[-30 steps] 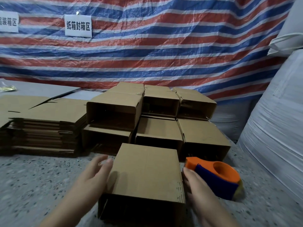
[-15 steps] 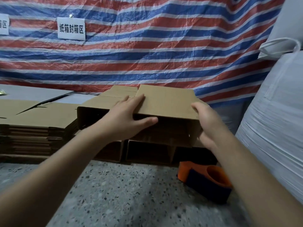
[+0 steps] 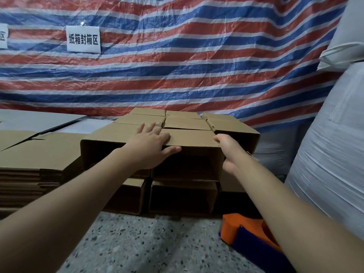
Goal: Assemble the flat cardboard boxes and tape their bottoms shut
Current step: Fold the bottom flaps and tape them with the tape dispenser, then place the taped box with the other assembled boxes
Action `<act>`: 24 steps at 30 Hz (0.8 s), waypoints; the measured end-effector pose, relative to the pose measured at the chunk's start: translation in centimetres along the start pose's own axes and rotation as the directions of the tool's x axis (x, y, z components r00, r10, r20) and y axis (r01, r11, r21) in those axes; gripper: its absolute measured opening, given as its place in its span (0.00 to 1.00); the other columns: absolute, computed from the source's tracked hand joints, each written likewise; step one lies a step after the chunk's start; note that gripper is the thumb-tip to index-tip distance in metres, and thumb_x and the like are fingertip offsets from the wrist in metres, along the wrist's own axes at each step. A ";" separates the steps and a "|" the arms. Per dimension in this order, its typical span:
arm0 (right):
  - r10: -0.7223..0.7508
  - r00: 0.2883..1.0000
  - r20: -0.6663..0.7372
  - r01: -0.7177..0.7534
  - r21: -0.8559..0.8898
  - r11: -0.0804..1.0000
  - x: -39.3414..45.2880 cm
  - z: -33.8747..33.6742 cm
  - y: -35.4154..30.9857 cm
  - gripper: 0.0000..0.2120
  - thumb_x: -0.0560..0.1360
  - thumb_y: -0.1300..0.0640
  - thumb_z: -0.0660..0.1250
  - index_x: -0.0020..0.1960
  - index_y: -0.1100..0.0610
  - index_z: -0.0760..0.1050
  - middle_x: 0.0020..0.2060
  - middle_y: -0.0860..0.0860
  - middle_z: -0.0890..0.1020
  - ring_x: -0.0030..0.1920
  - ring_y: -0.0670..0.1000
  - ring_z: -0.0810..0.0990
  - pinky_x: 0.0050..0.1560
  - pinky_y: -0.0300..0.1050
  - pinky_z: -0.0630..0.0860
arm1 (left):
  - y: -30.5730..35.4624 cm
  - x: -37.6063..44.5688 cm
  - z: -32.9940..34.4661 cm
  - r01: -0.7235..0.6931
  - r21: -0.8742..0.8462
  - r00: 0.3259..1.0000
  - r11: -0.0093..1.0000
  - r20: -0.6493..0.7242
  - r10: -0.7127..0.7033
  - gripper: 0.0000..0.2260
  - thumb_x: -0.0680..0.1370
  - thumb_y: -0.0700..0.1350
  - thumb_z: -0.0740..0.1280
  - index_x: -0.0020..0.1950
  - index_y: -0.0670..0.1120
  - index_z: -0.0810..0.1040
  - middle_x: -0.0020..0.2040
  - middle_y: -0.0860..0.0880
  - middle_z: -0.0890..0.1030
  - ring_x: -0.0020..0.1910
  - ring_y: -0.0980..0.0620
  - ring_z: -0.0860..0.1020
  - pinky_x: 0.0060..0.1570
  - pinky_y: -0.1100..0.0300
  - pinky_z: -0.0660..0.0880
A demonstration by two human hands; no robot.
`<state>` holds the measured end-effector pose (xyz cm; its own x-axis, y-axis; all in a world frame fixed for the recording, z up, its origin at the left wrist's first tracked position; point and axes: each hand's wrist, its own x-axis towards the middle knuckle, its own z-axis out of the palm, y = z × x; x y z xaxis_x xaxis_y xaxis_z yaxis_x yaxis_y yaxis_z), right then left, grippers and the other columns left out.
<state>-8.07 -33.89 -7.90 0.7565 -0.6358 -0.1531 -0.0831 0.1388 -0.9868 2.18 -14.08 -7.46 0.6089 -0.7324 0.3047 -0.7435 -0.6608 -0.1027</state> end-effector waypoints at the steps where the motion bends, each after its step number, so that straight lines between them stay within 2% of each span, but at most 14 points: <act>1: 0.001 1.000 -0.011 -0.001 -0.003 1.000 0.2 0.1 0.3 0.17 0.81 0.52 0.61 0.68 0.56 0.74 0.65 0.57 0.78 0.64 0.56 0.76 0.66 0.55 0.75 | 0.0 0.1 0.2 0.001 0.025 1.000 1.000 0.005 -0.001 0.41 0.71 0.74 0.40 0.75 0.52 0.64 0.78 0.45 0.61 0.78 0.45 0.54 0.76 0.44 0.49; 3: 0.021 0.999 -0.028 -0.022 -0.014 1.000 0.5 0.2 0.9 0.20 0.82 0.51 0.61 0.71 0.56 0.72 0.65 0.57 0.77 0.65 0.56 0.75 0.66 0.55 0.74 | -0.1 0.3 0.6 -0.007 0.060 1.000 0.998 0.026 0.005 0.37 0.74 0.72 0.43 0.74 0.52 0.64 0.76 0.46 0.66 0.74 0.45 0.62 0.73 0.45 0.58; 6: 0.026 1.000 -0.016 -0.027 -0.020 0.999 0.7 0.2 1.5 0.20 0.81 0.50 0.61 0.71 0.56 0.71 0.59 0.55 0.78 0.58 0.54 0.76 0.57 0.52 0.74 | -0.2 0.2 0.8 -0.017 0.083 0.999 0.996 0.030 0.015 0.36 0.75 0.72 0.44 0.74 0.51 0.63 0.72 0.48 0.70 0.70 0.46 0.68 0.69 0.47 0.65; 9: 0.021 1.000 -0.021 -0.022 -0.039 0.999 0.7 0.1 1.5 0.20 0.81 0.49 0.61 0.71 0.55 0.71 0.59 0.55 0.78 0.58 0.54 0.77 0.57 0.52 0.74 | -0.1 0.1 0.9 -0.015 0.099 1.000 0.995 0.009 0.014 0.38 0.74 0.73 0.44 0.74 0.49 0.63 0.73 0.47 0.70 0.70 0.46 0.68 0.69 0.47 0.65; 11: 0.004 1.000 -0.017 -0.005 -0.064 0.998 0.7 0.0 1.4 0.18 0.82 0.48 0.60 0.68 0.55 0.74 0.58 0.55 0.80 0.59 0.55 0.78 0.58 0.51 0.77 | -0.1 -0.1 0.8 -0.002 0.089 1.000 0.996 0.018 0.000 0.41 0.73 0.74 0.45 0.77 0.47 0.58 0.76 0.46 0.65 0.73 0.45 0.65 0.72 0.47 0.63; 14: -0.049 0.999 -0.013 0.047 -0.101 0.994 0.9 -0.5 1.2 0.18 0.82 0.44 0.57 0.62 0.54 0.77 0.58 0.54 0.81 0.61 0.55 0.77 0.67 0.54 0.72 | -0.2 -0.8 0.3 -0.002 0.030 1.000 1.000 -0.030 0.003 0.47 0.71 0.76 0.42 0.81 0.46 0.50 0.79 0.46 0.58 0.77 0.46 0.58 0.76 0.49 0.56; 16: -0.102 0.994 -0.051 0.094 -0.130 0.987 0.7 -1.0 0.8 0.18 0.82 0.44 0.55 0.56 0.55 0.76 0.54 0.53 0.81 0.56 0.54 0.77 0.63 0.53 0.72 | -0.6 -1.6 -0.3 -0.010 -0.060 0.992 0.998 -0.129 0.002 0.45 0.72 0.74 0.41 0.80 0.46 0.52 0.78 0.46 0.61 0.77 0.47 0.60 0.75 0.49 0.56; 18: -0.177 0.978 -0.110 0.150 -0.216 0.965 0.2 -1.4 0.4 0.17 0.82 0.45 0.55 0.52 0.56 0.74 0.48 0.52 0.80 0.49 0.52 0.77 0.50 0.50 0.72 | -1.4 -2.5 -0.9 -0.001 -0.144 0.974 0.990 -0.226 -0.032 0.39 0.76 0.70 0.44 0.79 0.46 0.57 0.77 0.45 0.65 0.75 0.46 0.63 0.73 0.50 0.58; 20: -0.353 0.920 -0.168 0.249 -0.444 0.861 -0.1 -1.6 0.2 0.15 0.82 0.47 0.56 0.51 0.57 0.75 0.48 0.54 0.80 0.43 0.51 0.76 0.40 0.47 0.70 | -2.4 -3.4 -1.4 0.016 -0.184 0.944 0.983 -0.321 -0.076 0.32 0.81 0.63 0.47 0.75 0.44 0.65 0.73 0.43 0.71 0.72 0.45 0.68 0.69 0.49 0.64; 22: -0.570 0.810 -0.139 0.325 -0.703 0.633 -0.5 -1.5 0.1 0.15 0.81 0.48 0.59 0.57 0.58 0.75 0.51 0.54 0.79 0.47 0.52 0.78 0.45 0.51 0.77 | -3.7 -4.3 -1.9 0.050 -0.206 0.900 0.977 -0.416 -0.134 0.25 0.83 0.57 0.48 0.67 0.42 0.73 0.63 0.42 0.78 0.63 0.43 0.75 0.61 0.48 0.71; 24: -0.716 0.698 -0.017 0.386 -0.833 0.396 -1.3 -0.8 -0.2 0.12 0.81 0.49 0.61 0.54 0.58 0.75 0.50 0.52 0.78 0.50 0.53 0.77 0.52 0.55 0.79 | -5.4 -5.3 -2.3 0.111 -0.213 0.864 0.971 -0.463 -0.200 0.20 0.83 0.53 0.51 0.60 0.42 0.76 0.56 0.43 0.81 0.55 0.44 0.77 0.54 0.48 0.74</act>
<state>-9.53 -33.70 -7.56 0.5766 -0.5557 0.5990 -0.2809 -0.8233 -0.4933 2.34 -6.28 -6.34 0.5464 -0.4245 0.7220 -0.7134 -0.6875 0.1357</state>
